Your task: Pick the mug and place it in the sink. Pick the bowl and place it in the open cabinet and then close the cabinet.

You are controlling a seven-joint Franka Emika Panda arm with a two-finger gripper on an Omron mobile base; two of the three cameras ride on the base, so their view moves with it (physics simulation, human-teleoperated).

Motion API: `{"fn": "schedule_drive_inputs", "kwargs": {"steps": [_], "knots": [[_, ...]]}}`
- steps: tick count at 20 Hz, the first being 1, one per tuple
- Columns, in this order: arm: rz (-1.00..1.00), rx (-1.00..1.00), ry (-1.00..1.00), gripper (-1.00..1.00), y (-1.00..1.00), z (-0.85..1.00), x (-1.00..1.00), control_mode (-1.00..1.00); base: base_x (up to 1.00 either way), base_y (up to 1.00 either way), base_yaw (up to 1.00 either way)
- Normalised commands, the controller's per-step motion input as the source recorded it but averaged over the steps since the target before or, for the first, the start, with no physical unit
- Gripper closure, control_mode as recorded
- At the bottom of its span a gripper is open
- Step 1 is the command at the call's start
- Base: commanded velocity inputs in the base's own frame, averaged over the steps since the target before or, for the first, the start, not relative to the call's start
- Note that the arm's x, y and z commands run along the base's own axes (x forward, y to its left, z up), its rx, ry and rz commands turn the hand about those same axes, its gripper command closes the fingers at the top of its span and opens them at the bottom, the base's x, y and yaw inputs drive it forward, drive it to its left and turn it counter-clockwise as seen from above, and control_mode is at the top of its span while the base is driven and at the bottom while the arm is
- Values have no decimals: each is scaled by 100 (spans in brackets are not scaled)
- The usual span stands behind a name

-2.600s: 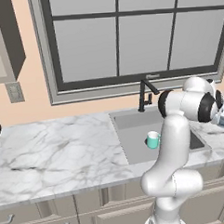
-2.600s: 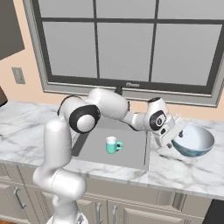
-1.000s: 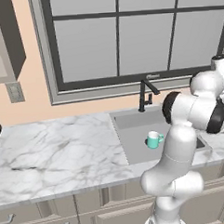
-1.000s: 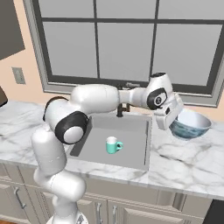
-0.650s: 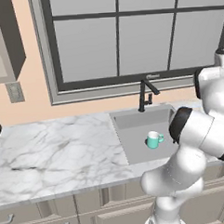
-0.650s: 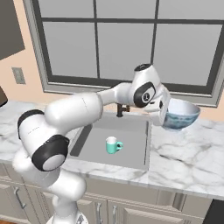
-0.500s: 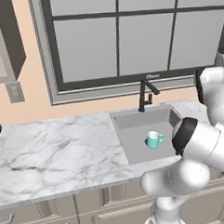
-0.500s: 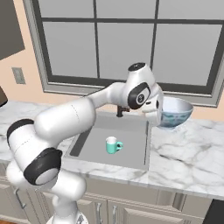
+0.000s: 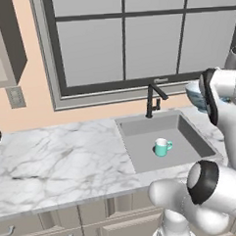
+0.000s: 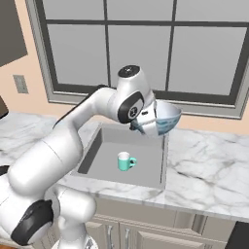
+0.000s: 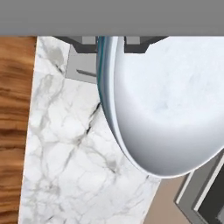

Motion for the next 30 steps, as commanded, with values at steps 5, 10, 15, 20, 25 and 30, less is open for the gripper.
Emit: {"fn": "schedule_drive_inputs", "kwargs": {"steps": [5, 10, 15, 20, 25, 30], "knots": [[19, 12, 0, 100, 76, 45, -20, -100, 0, 0, 0], [4, 10, -6, 100, 34, 18, -41, -100, 0, 0, 0], [-5, -11, -6, 100, 16, 15, -35, -100, 0, 0, 0], [-7, -8, -4, 100, 28, 23, -41, -100, 0, 0, 0], [0, 0, 0, 100, 14, 34, -52, -100, 0, 0, 0], [0, 0, 0, 100, 2, 6, -12, 100, -74, 8, 0]]}}
